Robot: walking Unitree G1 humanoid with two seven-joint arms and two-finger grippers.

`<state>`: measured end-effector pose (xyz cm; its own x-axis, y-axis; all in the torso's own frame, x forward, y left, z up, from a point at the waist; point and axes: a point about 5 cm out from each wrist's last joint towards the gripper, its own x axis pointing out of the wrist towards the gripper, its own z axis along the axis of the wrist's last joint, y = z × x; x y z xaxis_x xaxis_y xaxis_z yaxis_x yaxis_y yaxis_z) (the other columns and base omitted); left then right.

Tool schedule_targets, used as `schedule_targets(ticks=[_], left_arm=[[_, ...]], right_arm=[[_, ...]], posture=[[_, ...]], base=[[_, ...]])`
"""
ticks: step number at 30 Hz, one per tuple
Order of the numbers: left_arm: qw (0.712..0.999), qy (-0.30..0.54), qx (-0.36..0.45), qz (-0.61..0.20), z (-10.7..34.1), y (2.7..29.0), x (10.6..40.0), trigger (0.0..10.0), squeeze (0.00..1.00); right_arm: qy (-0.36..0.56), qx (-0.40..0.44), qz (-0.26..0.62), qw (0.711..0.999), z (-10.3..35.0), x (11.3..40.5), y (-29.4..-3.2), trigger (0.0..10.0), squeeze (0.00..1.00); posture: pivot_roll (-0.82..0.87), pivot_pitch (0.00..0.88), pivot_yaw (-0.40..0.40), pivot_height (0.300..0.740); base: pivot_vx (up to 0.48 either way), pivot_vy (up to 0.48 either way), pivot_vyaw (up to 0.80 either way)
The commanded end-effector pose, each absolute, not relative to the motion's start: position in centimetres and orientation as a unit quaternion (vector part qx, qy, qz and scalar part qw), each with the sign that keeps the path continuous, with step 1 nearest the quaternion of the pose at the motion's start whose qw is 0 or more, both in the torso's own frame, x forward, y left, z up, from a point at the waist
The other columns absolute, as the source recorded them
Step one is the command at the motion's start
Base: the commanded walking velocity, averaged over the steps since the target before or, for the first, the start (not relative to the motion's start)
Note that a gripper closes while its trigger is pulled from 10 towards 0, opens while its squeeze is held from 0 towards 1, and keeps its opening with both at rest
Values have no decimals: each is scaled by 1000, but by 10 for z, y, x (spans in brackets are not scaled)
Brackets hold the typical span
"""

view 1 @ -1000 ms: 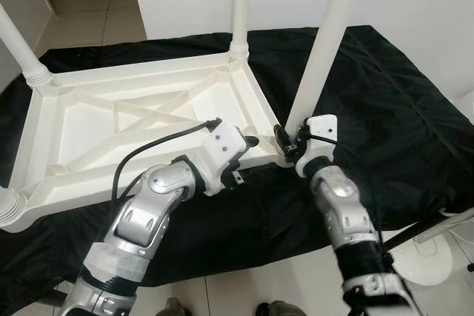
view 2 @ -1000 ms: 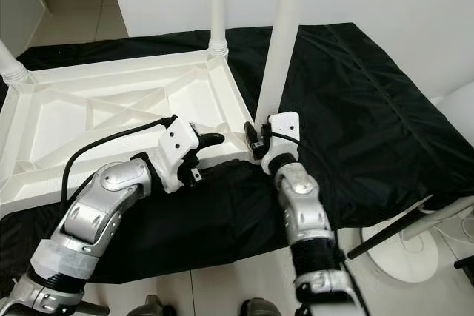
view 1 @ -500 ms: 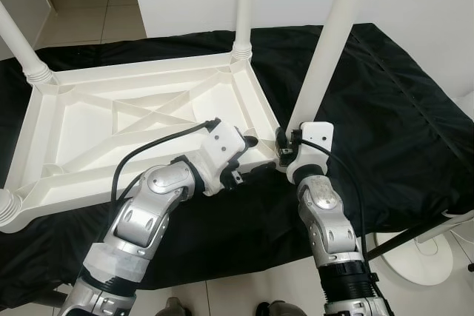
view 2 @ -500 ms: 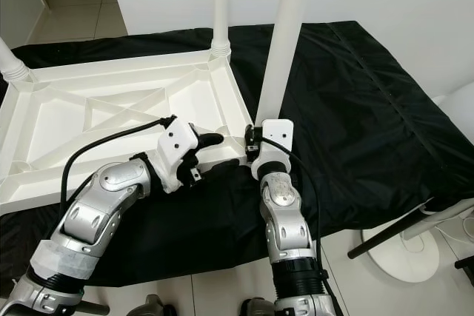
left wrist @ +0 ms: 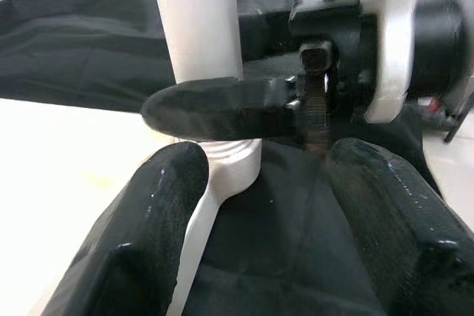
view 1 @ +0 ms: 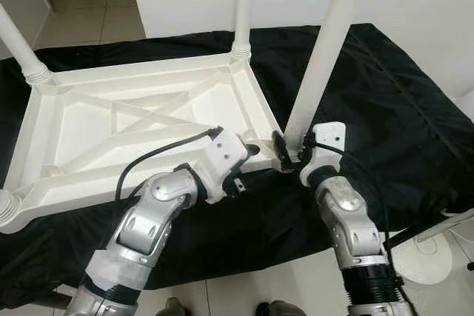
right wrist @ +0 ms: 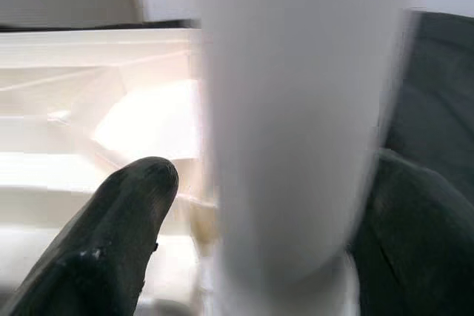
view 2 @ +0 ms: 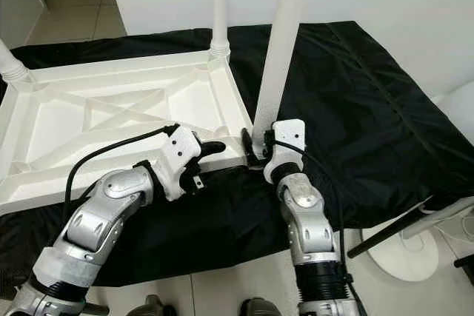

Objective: Building children table

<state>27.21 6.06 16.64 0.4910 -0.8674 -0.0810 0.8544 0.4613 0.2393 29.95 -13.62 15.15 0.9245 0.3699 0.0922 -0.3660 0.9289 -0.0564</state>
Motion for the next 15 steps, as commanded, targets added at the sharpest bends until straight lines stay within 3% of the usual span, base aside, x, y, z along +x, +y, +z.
schedule_targets(ticks=[1, 14, 15], left_arm=[[874, -22, 131, -467, 161, 63, 274, 10000, 0], [881, 1, 132, -454, 162, 71, 280, 10000, 0], [881, 3, 133, -454, 162, 71, 279, 10000, 0]], right_arm=[[-52, -13, 208, 977, 151, 300, -134, 10000, 0], [-38, -98, 332, 937, 152, 322, -148, 10000, 0], [-33, -102, 341, 934, 150, 323, -149, 6941, 0]], posture=[[-68, 52, 15, 740], [-54, 47, 22, 740], [-51, 45, 20, 740]], base=[[0, 0, 0], [0, 0, 0], [0, 0, 0]])
